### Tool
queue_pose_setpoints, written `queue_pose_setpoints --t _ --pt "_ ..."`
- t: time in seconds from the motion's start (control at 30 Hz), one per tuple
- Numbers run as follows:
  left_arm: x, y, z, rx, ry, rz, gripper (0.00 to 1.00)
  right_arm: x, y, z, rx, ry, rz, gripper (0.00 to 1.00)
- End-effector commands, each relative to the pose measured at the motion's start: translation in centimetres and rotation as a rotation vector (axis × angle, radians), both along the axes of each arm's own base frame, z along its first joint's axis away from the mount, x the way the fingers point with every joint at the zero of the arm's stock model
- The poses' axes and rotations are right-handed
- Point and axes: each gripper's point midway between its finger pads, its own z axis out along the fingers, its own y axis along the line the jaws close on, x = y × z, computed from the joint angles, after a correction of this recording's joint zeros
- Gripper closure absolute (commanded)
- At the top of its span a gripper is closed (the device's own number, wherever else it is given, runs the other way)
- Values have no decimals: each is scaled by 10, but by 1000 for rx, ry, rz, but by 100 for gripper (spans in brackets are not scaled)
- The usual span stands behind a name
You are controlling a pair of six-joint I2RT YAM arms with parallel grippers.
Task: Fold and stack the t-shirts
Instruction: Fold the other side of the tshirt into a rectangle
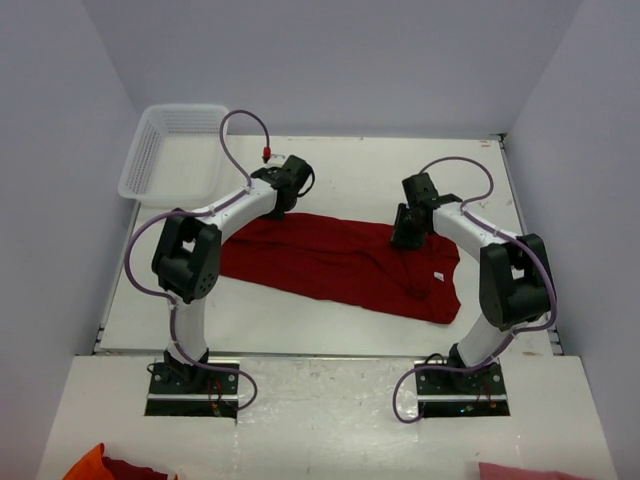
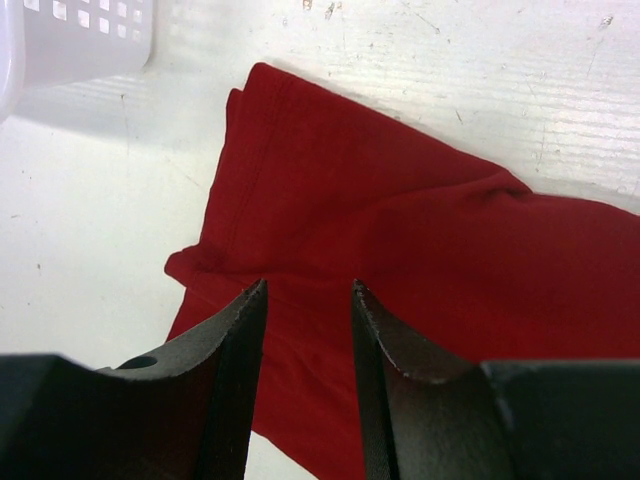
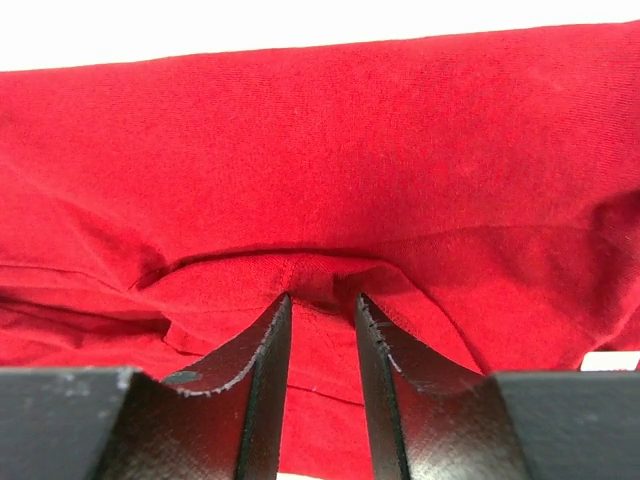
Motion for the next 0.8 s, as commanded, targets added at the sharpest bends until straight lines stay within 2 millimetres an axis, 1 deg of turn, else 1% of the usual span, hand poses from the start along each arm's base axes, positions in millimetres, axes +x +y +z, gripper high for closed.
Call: queue_pose_setpoints --t 0.0,0.07,0.1,0.17,0.27,0.3,0.33,0.37,0.4,0.47,0.53,0.6,0.63,0.7,0.77 --pt "13 -3 15 -17 -50 -7 60 7 4 -2 16 -20 19 67" --pt "13 -3 14 -18 -46 -8 60 8 4 -5 14 -18 22 69" --pt "13 -3 13 -15 -44 -8 60 9 4 -5 14 -21 22 73" --pt "13 -3 11 -16 -40 -7 60 11 5 -5 16 -20 24 76" --pt "12 -3 10 -13 -37 -9 60 12 6 -4 19 -26 25 85" --pt "13 -3 10 -13 -38 -9 60 13 6 -3 20 -29 22 92" --pt "13 -2 11 -13 -38 -8 60 13 6 -1 20 -38 24 96" --pt "12 -3 11 -14 -39 -8 60 11 6 -2 21 -35 24 98" --pt "13 -3 11 -15 -40 -8 60 10 6 2 26 -46 26 99" --pt "12 -3 8 -14 -34 -9 60 4 5 2 23 -47 29 100" --pt "11 -3 6 -13 -30 -7 60 1 6 10 33 -68 32 100" --pt "10 -3 2 -10 -22 -7 60 -7 7 10 37 -64 40 100" --pt "9 -2 2 -9 -22 -2 60 -10 10 17 46 -77 43 100" --pt "8 -1 -1 -2 -17 -1 60 -22 15 18 56 -69 57 100" --pt "6 2 -2 7 -13 3 60 -37 26 28 63 -86 80 100"
